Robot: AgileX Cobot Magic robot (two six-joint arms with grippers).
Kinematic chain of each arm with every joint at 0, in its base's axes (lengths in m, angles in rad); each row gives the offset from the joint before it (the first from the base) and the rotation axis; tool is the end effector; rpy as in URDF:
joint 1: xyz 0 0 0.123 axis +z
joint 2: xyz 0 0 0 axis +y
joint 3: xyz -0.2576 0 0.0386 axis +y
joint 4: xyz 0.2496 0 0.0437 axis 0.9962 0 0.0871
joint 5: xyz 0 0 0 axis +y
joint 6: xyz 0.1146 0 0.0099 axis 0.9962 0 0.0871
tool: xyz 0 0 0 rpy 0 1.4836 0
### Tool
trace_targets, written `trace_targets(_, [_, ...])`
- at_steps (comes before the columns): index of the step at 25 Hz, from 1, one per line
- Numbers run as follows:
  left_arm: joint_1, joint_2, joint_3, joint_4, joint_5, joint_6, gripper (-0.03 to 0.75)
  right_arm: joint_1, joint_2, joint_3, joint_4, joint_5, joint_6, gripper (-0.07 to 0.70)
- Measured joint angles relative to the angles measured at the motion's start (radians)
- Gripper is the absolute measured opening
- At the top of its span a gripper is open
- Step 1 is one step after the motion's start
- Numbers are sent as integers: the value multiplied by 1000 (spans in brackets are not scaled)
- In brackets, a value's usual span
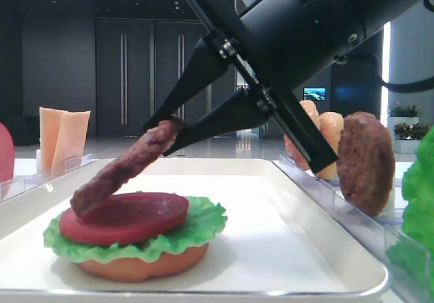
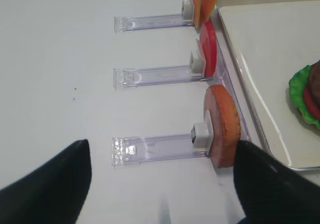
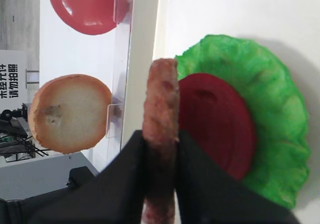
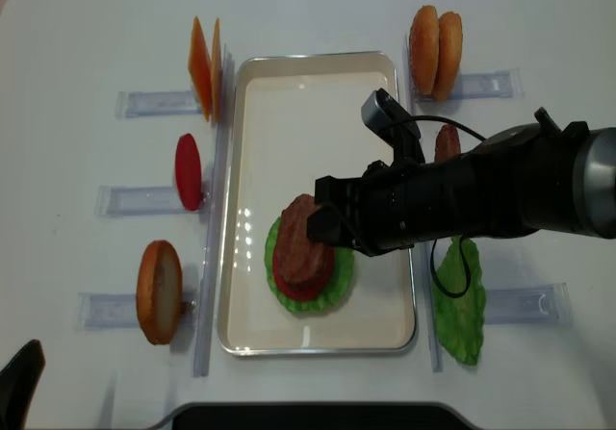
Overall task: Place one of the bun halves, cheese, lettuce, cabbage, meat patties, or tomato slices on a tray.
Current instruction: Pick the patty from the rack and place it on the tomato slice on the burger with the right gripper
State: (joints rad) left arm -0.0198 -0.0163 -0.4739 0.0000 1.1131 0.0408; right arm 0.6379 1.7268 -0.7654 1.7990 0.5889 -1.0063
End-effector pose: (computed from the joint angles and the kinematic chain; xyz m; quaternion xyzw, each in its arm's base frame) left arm 0.0403 -0.0008 0.2546 0.0263 0.8686 0.0052 0.4947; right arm 0.2274 0.2462 0.1278 -0.0284 0.8819 0.4553 0.1189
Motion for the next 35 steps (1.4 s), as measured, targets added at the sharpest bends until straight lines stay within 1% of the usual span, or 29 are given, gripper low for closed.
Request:
trace_targets(5, [0, 0, 0, 0, 0, 0, 692, 0, 17, 0, 1, 1, 4, 121])
trace_targets(12, [0, 0, 0, 0, 0, 0, 692, 0, 41, 0, 7, 20, 11, 121])
trace_targets(17, [0, 0, 0, 0, 0, 0, 692, 0, 41, 0, 9, 19, 14, 121])
trace_targets(18, [0, 0, 0, 0, 0, 0, 692, 0, 41, 0, 9, 18, 14, 131])
trace_targets(20, [0, 0, 0, 0, 0, 0, 692, 0, 41, 0, 6, 15, 15, 176])
trace_targets(24, [0, 0, 0, 0, 0, 0, 692, 0, 47, 0, -6, 15, 20, 351])
trace_targets(26, [0, 0, 0, 0, 0, 0, 692, 0, 48, 0, -17, 15, 24, 416])
trace_targets(28, [0, 0, 0, 0, 0, 0, 692, 0, 48, 0, -27, 15, 27, 449])
trace_targets(31, [0, 0, 0, 0, 0, 0, 692, 0, 46, 0, -38, 15, 32, 467])
trace_targets(33, [0, 0, 0, 0, 0, 0, 692, 0, 30, 0, -66, 2, 53, 470])
trace_targets(35, [0, 0, 0, 0, 0, 0, 692, 0, 4, -1, -110, -19, 96, 472])
